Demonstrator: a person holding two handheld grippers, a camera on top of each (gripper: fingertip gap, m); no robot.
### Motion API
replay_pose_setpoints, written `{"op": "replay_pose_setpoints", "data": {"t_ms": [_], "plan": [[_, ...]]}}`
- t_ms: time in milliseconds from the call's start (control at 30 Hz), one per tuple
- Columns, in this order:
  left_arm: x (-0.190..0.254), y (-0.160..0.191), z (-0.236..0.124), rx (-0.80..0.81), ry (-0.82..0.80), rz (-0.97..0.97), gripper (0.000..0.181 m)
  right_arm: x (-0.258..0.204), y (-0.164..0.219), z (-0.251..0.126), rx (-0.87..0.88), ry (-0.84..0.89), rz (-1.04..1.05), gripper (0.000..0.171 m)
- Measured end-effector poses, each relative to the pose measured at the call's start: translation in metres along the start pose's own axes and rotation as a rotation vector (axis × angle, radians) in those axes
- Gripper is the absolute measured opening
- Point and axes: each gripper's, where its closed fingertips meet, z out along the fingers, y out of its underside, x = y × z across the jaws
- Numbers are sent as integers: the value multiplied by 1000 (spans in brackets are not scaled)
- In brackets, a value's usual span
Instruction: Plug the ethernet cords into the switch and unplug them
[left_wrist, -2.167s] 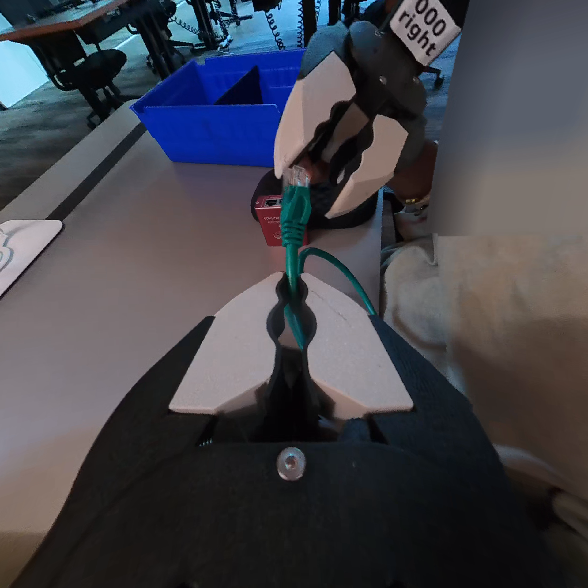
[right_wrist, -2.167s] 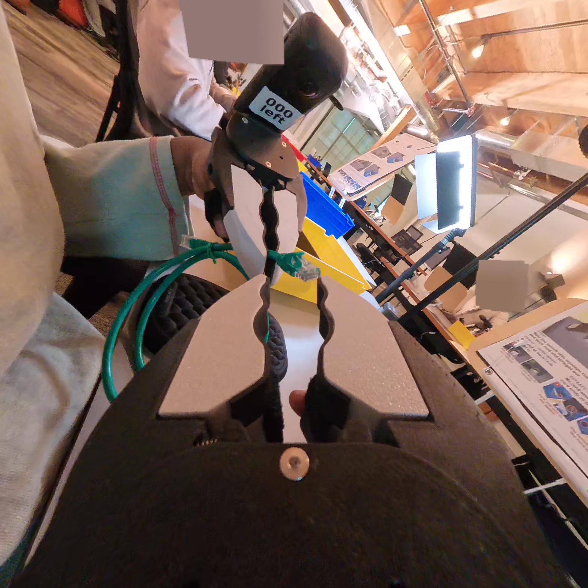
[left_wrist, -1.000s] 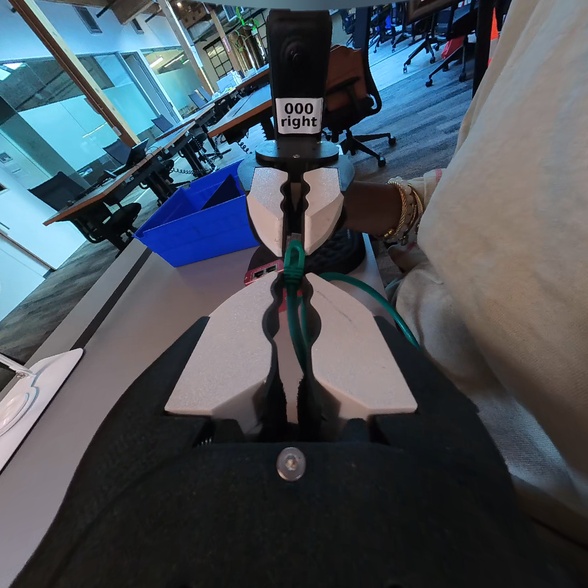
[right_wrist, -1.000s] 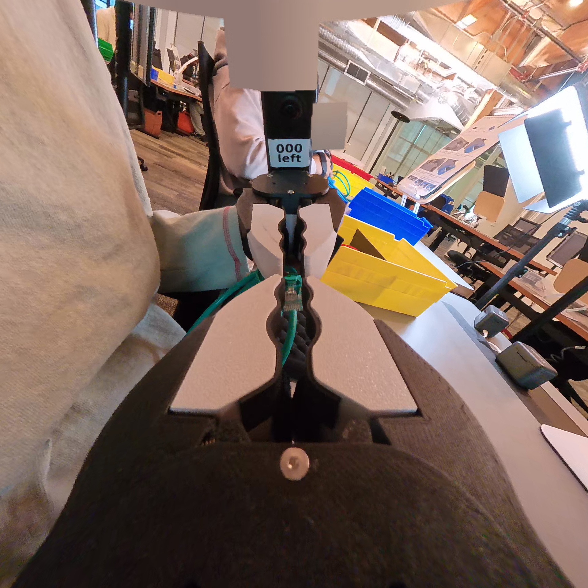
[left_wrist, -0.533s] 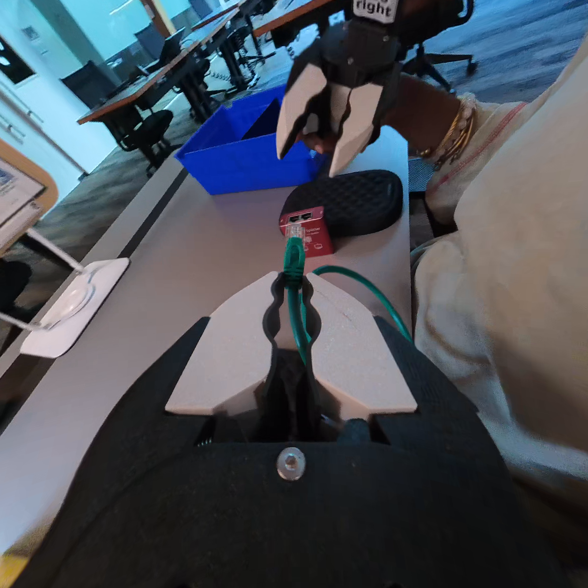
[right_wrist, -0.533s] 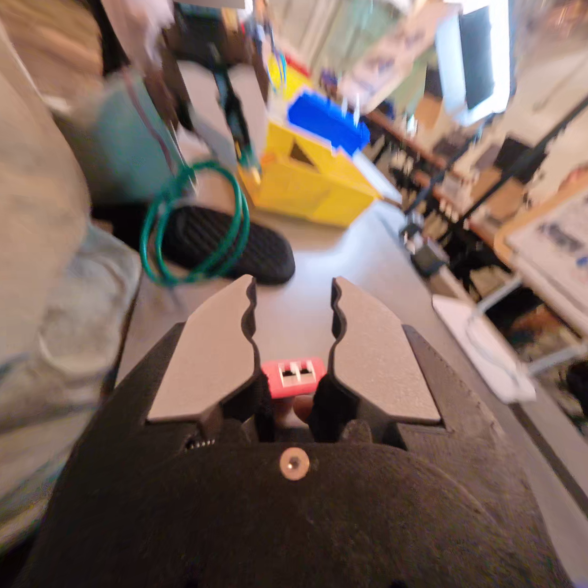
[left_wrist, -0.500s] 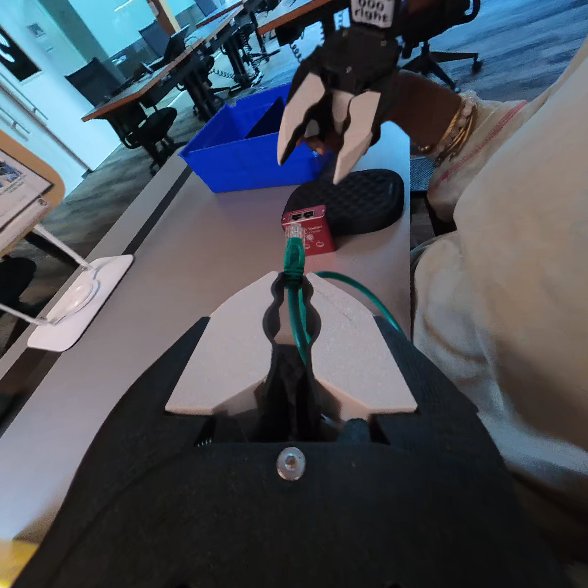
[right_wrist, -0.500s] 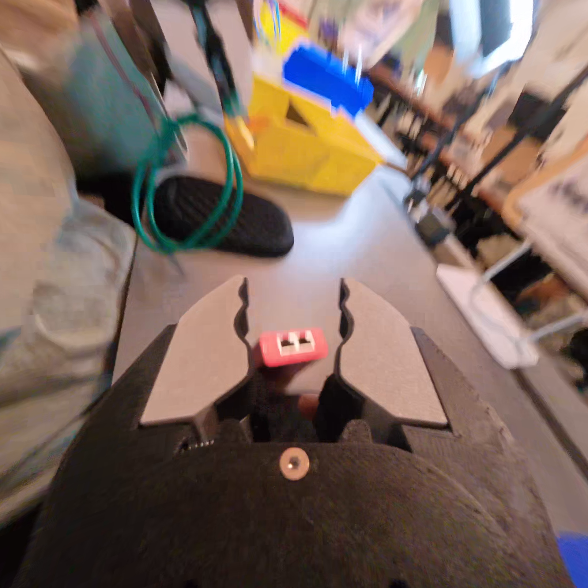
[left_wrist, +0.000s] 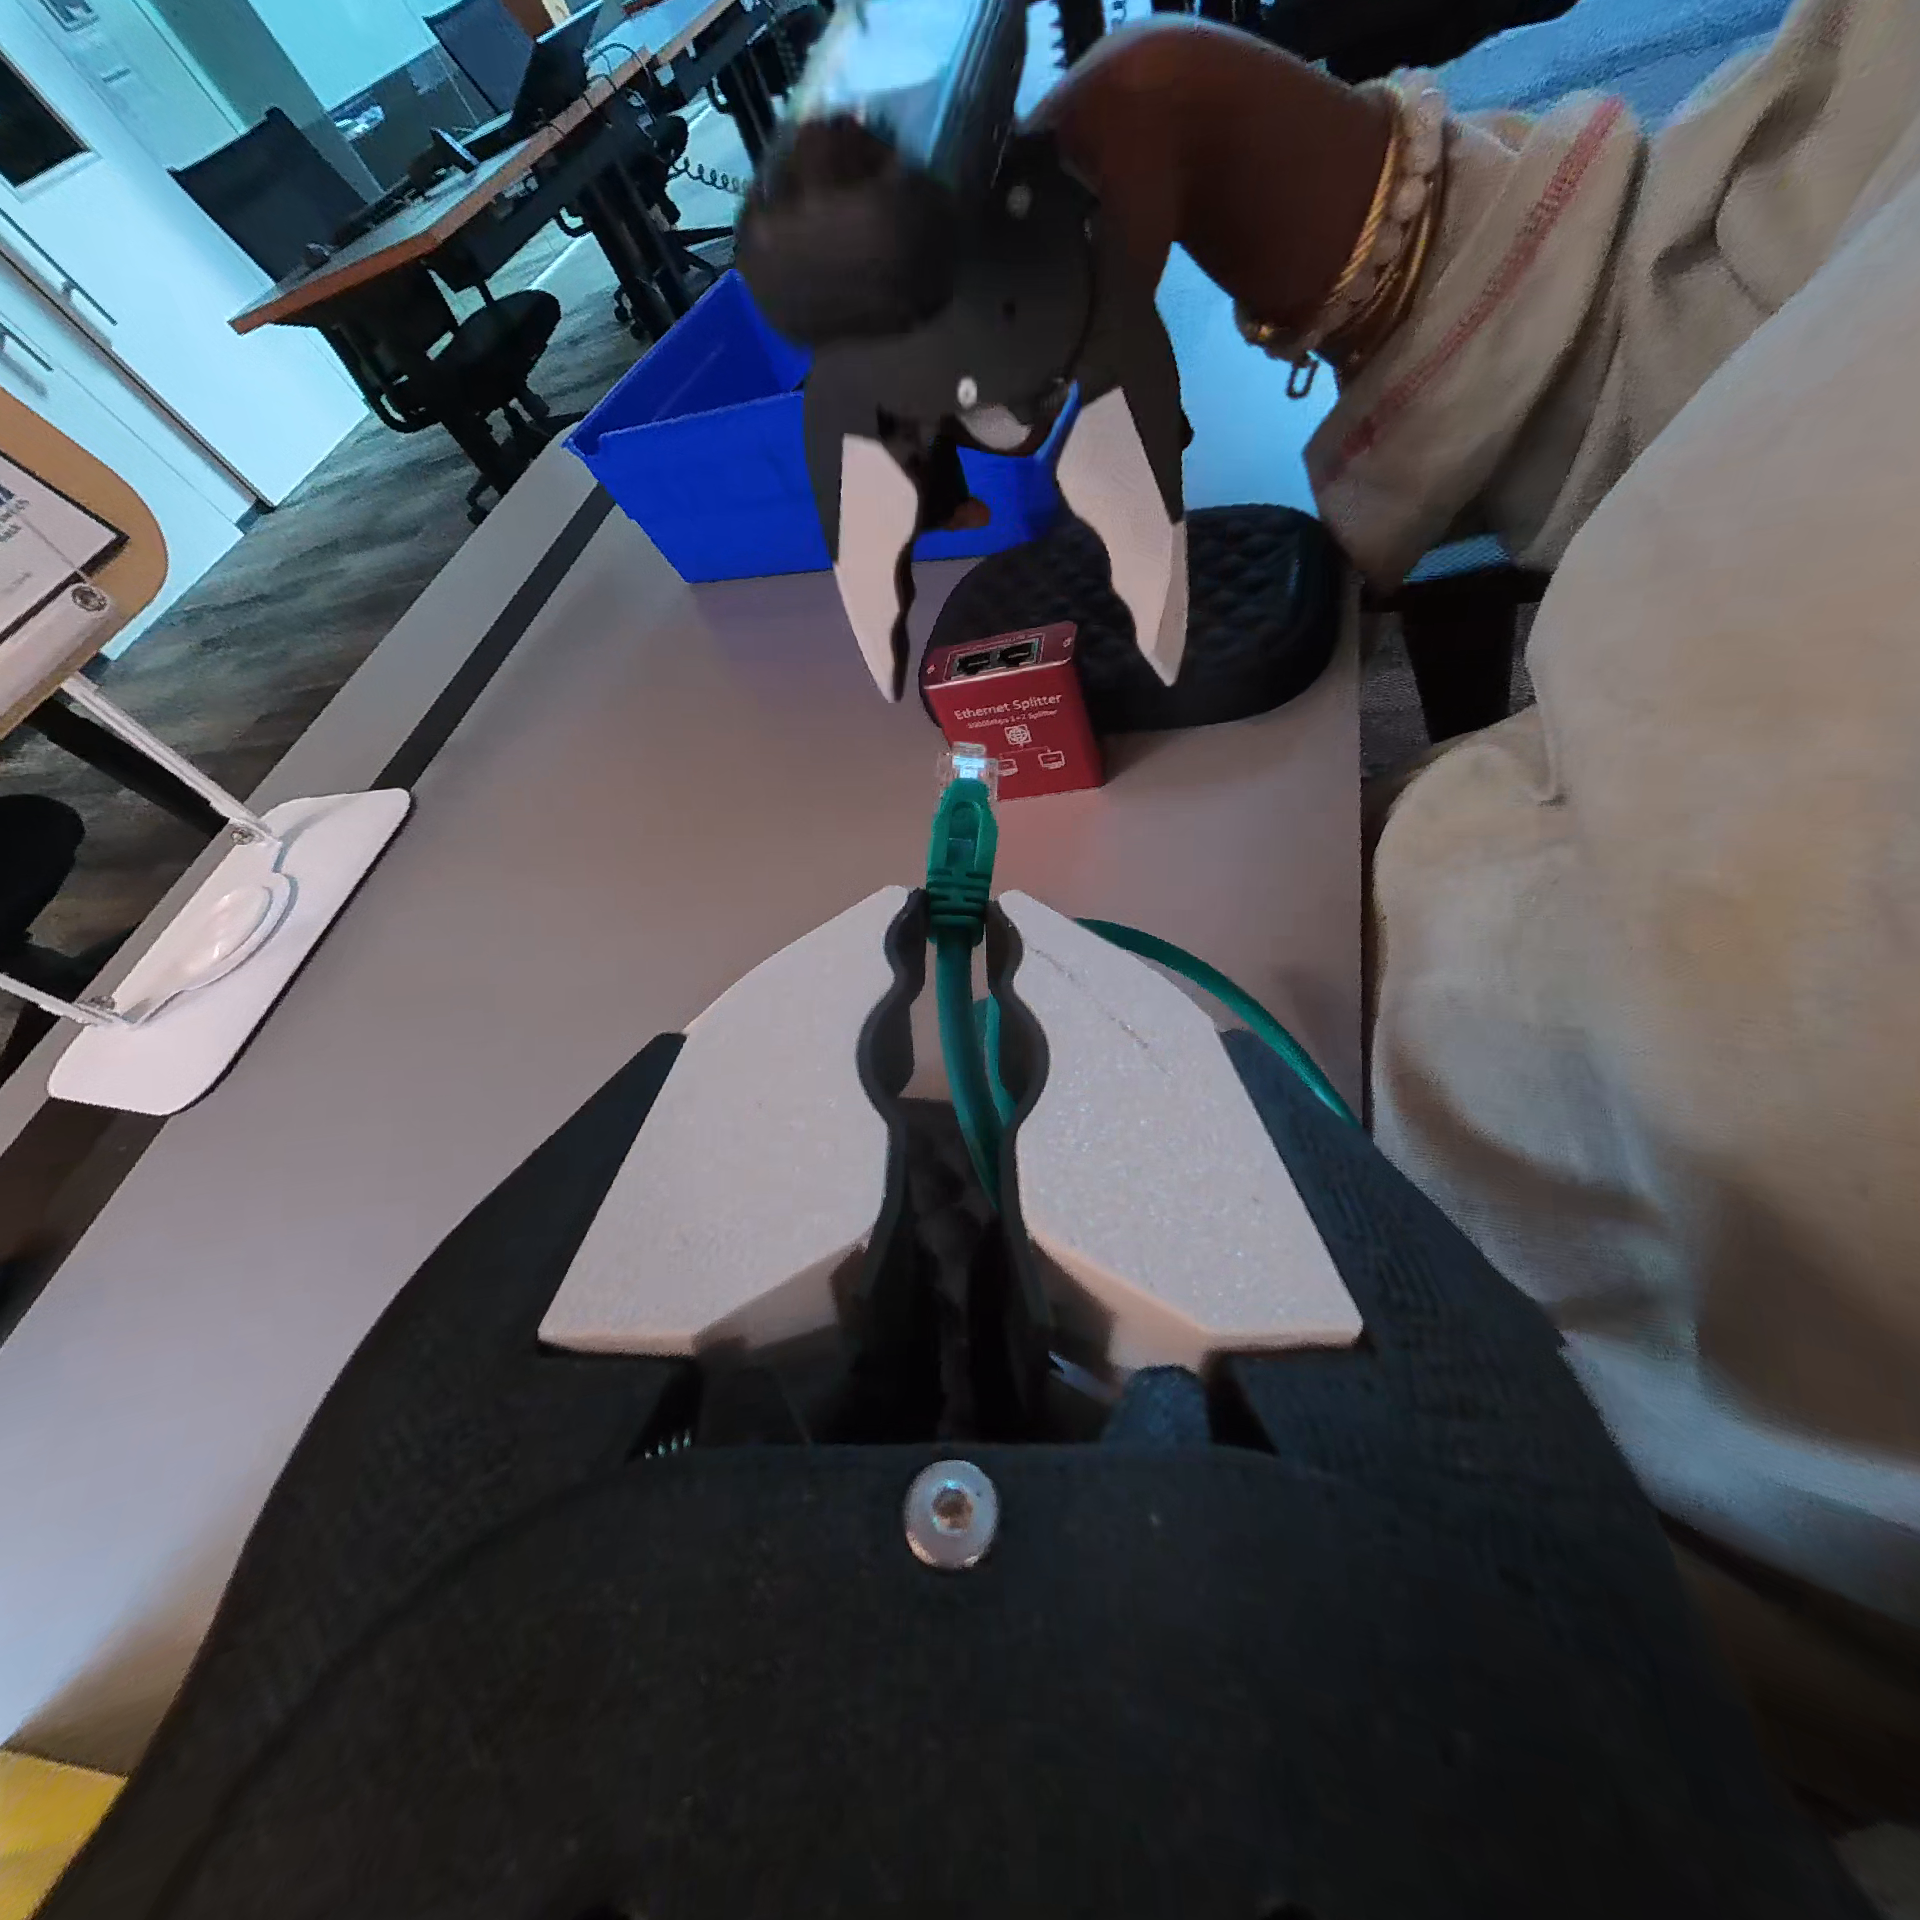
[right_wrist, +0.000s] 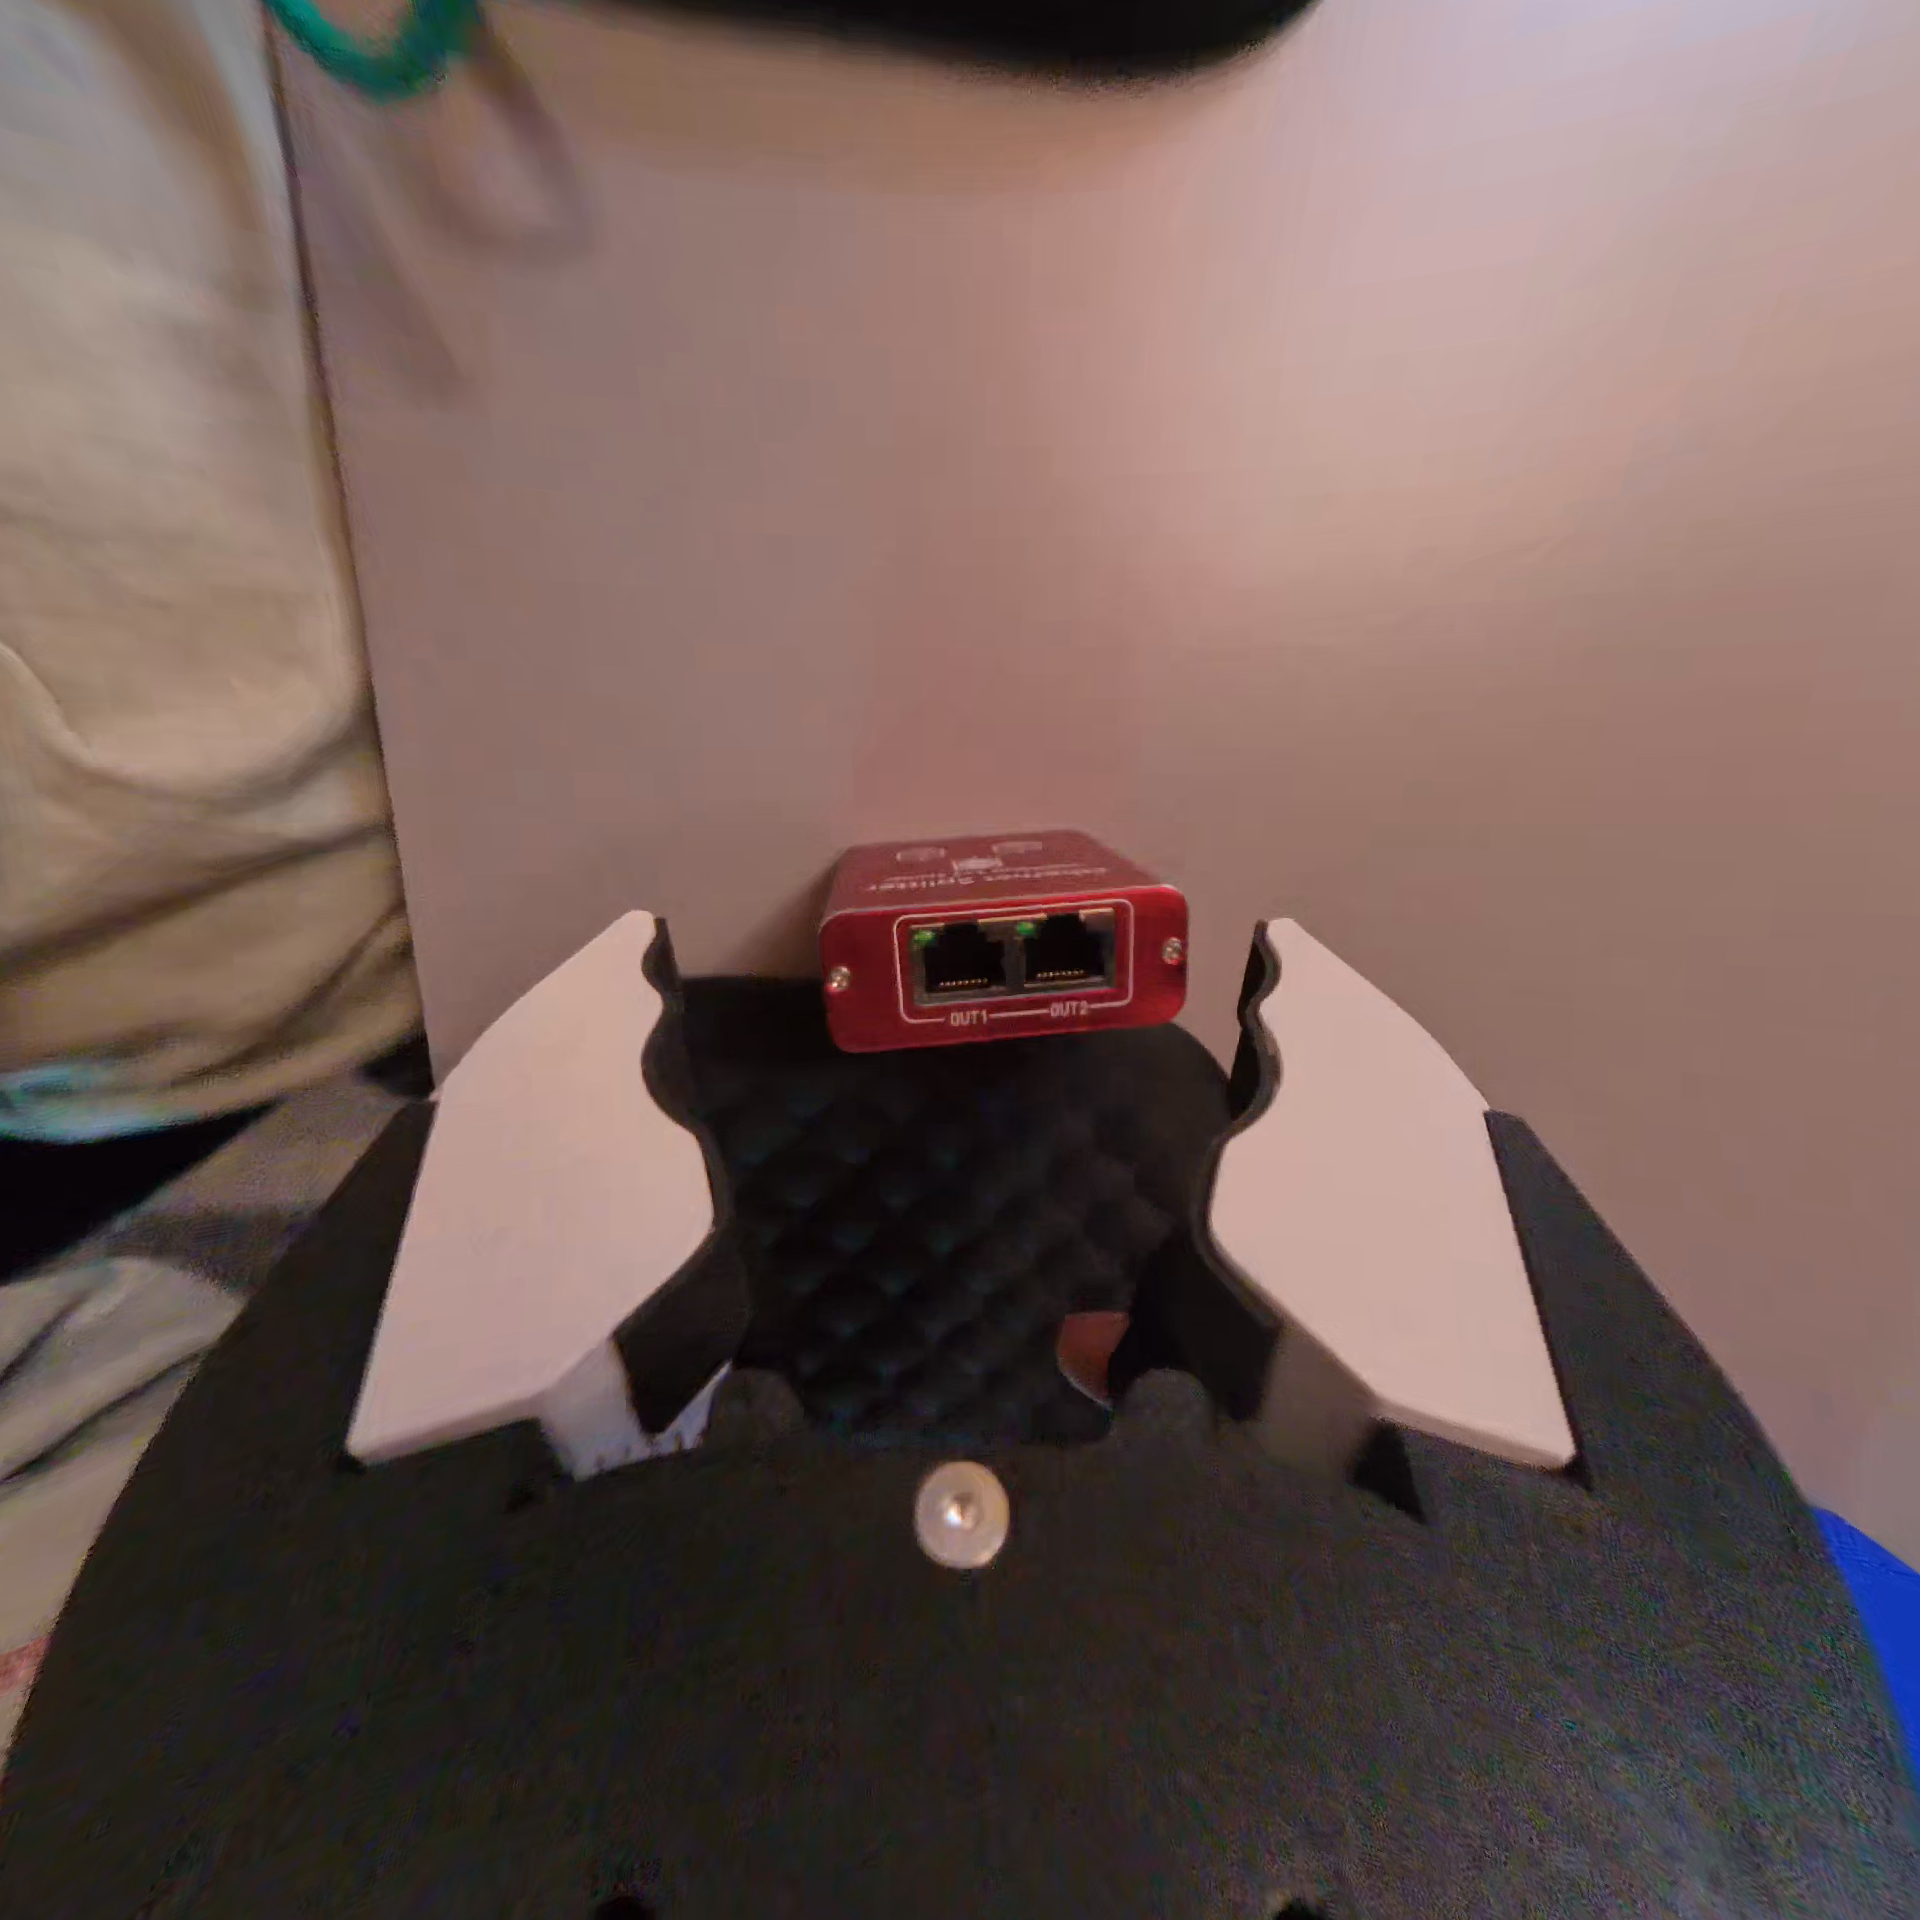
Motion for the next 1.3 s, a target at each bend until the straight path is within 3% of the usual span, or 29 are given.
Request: {"op": "replay_pose_setpoints", "data": {"t_ms": [100,333,667,800,1000,1200,1300], "plan": [[0,1,-2,3,-1,0,11,2,11,16,-140,-57,-7,104],[-2,5,-4,20,-4,-10,11,3,20,36,-254,-88,2,99],[-3,10,2,2,4,-31,11,3,12,36,-103,-66,-16,97],[-1,13,11,-5,30,-58,11,5,-8,23,213,-57,-13,95],[3,19,35,-18,87,-140,11,-15,-78,-82,1151,-61,-59,92],[8,-5,56,81,99,-195,11,-37,-96,-115,1541,-157,-33,91],[15,-12,61,87,121,-200,11,-32,-91,-123,1637,-158,9,90]]}}
